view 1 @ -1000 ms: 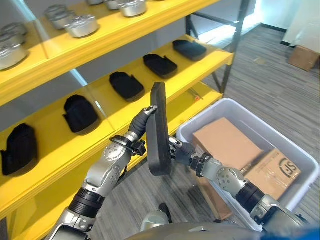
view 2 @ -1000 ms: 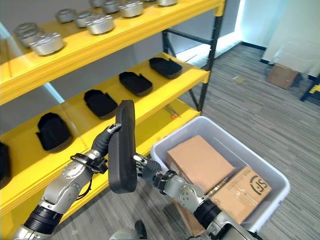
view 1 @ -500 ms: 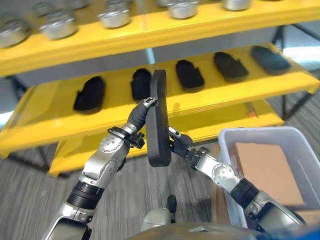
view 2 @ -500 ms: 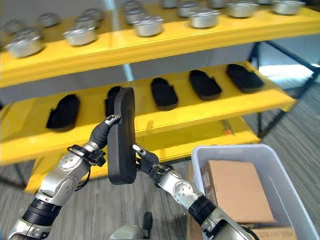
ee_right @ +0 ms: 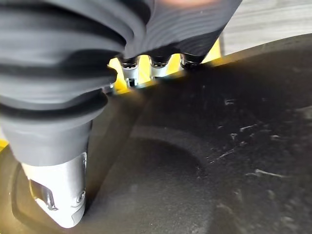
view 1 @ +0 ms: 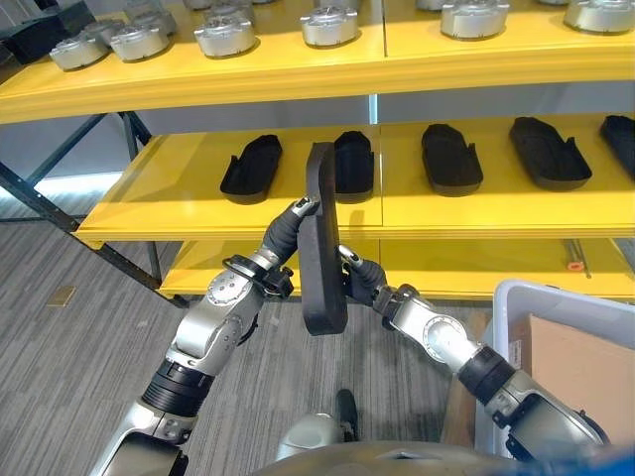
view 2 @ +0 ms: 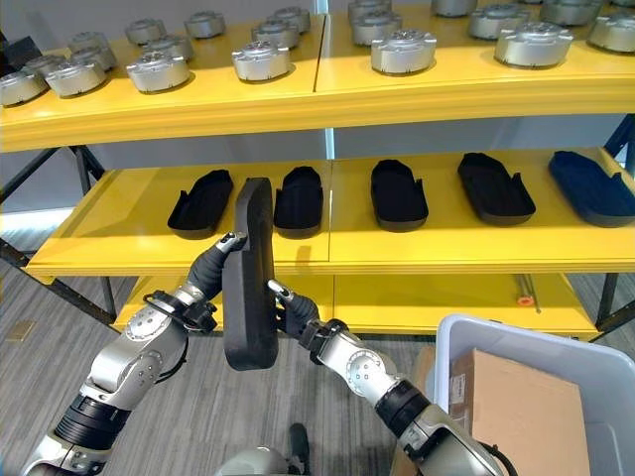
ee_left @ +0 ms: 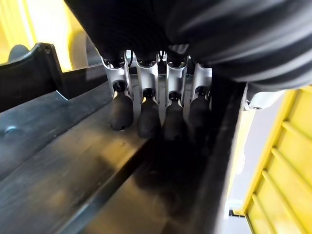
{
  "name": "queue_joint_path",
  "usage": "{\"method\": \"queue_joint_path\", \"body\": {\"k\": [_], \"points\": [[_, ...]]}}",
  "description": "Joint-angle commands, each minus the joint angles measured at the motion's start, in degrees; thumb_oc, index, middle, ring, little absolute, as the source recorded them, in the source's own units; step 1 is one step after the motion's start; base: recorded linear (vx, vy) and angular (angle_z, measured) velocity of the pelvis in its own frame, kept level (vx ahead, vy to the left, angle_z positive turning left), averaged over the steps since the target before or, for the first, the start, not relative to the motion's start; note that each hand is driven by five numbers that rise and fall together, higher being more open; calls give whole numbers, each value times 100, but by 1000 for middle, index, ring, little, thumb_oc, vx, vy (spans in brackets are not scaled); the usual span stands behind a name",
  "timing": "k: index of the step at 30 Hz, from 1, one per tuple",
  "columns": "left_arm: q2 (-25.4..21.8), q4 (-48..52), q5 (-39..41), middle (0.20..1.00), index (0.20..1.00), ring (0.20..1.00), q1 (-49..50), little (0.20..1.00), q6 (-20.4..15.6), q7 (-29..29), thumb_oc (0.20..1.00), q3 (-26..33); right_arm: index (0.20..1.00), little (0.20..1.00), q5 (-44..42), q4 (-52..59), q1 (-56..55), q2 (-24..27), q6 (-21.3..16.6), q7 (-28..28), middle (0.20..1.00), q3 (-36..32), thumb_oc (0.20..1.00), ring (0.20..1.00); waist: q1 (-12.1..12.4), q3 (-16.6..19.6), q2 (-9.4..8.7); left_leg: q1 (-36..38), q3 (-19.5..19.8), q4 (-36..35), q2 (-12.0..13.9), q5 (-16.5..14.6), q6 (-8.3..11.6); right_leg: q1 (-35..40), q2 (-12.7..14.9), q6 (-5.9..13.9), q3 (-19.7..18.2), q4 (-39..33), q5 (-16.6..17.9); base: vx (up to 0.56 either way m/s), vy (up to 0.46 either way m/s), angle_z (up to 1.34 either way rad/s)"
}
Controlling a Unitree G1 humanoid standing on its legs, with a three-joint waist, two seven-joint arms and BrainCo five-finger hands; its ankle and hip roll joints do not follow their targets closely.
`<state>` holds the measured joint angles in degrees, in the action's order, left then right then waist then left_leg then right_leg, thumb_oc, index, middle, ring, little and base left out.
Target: Move parts from the plastic box to the shelf.
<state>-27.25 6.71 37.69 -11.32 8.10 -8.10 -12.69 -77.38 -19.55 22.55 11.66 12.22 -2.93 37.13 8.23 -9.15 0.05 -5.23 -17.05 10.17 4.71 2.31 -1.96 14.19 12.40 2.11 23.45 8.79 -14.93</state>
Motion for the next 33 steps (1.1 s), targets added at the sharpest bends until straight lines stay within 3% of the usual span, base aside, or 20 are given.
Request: {"method": "queue_joint_path", "body": {"k": [1,4,8,9,14,15,16,17,19,22,24,26,27,28,31,33], "points": [[237,-117,96,200,200,200,46,200,-143,135,200,-159,1000,1000,-254,662,949,-615,-119,-413,1000,-152,1000,1000,-191,141,185,773,107,-782,1246,950,992,-743,-283,-63,124,-185,913,78,587,-7],[269,-320,125,200,200,200,-95,200,-184,43,200,-241,1000,1000,-186,636,837,-575,-119,-444,1000,-209,1000,1000,-293,137,206,1012,-99,-872,1185,512,949,-700,9,34,228,136,729,87,557,35],[286,-320,84,200,200,200,-211,200,-12,27,200,-345,1000,1000,-103,700,530,-606,-181,-516,1000,-368,1000,1000,-319,132,241,1149,-206,-853,830,93,747,-634,223,205,291,250,852,97,444,43],[227,-298,75,200,200,200,-304,200,80,23,200,-396,1000,1000,21,743,350,-663,-240,-549,1000,-372,1000,1000,-287,152,246,1224,-200,-889,624,-23,620,-627,372,361,293,300,984,129,501,34],[101,-174,95,200,200,200,-483,200,297,101,200,-425,1000,1000,269,829,107,-902,-421,-579,1000,-339,1000,1000,-39,172,234,1314,-197,-1124,164,-128,348,-687,807,626,582,497,1581,100,409,27],[99,-120,63,200,200,200,-458,200,329,213,200,-366,1000,1000,219,826,142,-1030,-425,-518,1000,-237,1000,1000,140,200,263,1351,-314,-1286,8,-134,288,-734,989,713,998,688,1757,81,390,-14],[117,-130,35,200,200,200,-445,200,322,265,200,-352,1000,1000,179,819,200,-1083,-431,-471,1000,-182,1000,1000,184,207,281,1391,-354,-1372,-46,-144,248,-807,1044,734,1106,828,1825,92,444,-42],[128,-156,32,200,200,200,-443,200,284,316,200,-353,1000,1000,134,836,266,-1116,-448,-405,1000,-121,1000,1000,205,209,298,1420,-396,-1454,-99,-144,213,-876,1021,730,1127,949,1771,65,291,-60],[178,-271,-5,200,200,200,-469,200,143,375,200,-395,1000,1000,57,948,313,-1103,-545,-292,1000,17,1000,1000,137,186,307,1388,-383,-1477,-184,-186,161,-946,538,597,1041,837,1465,66,213,-43],[214,-226,-6,200,200,200,-309,200,-41,401,200,-444,1000,1000,-54,1124,231,-970,-683,-186,1000,99,1000,1000,70,146,224,1378,-378,-1498,-360,-243,158,-1011,-169,443,992,242,1296,98,134,4],[214,-164,-42,200,200,200,-204,200,-155,432,200,-471,1000,1000,-82,1134,217,-876,-642,-207,1000,75,1000,1000,29,126,176,1390,-332,-1502,-485,-302,152,-1057,-420,413,879,-146,1435,117,96,17],[198,-84,-28,200,200,200,-90,200,-266,447,200,-507,1000,1000,-134,1130,212,-743,-593,-285,1000,13,1000,1000,-64,86,123,1433,-183,-1510,-662,-413,111,-1260,-638,470,567,-608,1791,156,104,31],[183,-47,-26,200,200,200,-31,200,-312,433,200,-524,1000,1000,-161,1135,237,-675,-566,-326,1000,-35,1000,1000,-127,31,110,1480,-124,-1514,-724,-476,81,-1473,-673,525,418,-658,1967,266,163,57],[136,-8,-17,200,200,200,74,200,-465,423,200,-551,1000,1000,-174,1149,297,-586,-520,-409,1000,-119,1000,1000,-213,-123,98,1585,-70,-1512,-830,-641,-1,-1916,-633,678,332,-632,2360,262,141,58],[122,-20,-77,200,200,200,164,200,-555,385,200,-559,1000,1000,-204,1166,298,-530,-497,-497,1000,-144,1000,1000,-217,-279,56,1713,-19,-1503,-972,-760,-103,-2154,-563,796,512,-445,2676,256,107,51],[159,-9,-172,200,200,200,211,200,-550,279,200,-648,1000,1000,-263,1255,247,-478,-596,-438,1000,-171,1000,1000,-250,-349,29,1814,280,-1481,-1182,-828,-243,-2218,-617,872,476,-273,2882,391,124,28]]}}
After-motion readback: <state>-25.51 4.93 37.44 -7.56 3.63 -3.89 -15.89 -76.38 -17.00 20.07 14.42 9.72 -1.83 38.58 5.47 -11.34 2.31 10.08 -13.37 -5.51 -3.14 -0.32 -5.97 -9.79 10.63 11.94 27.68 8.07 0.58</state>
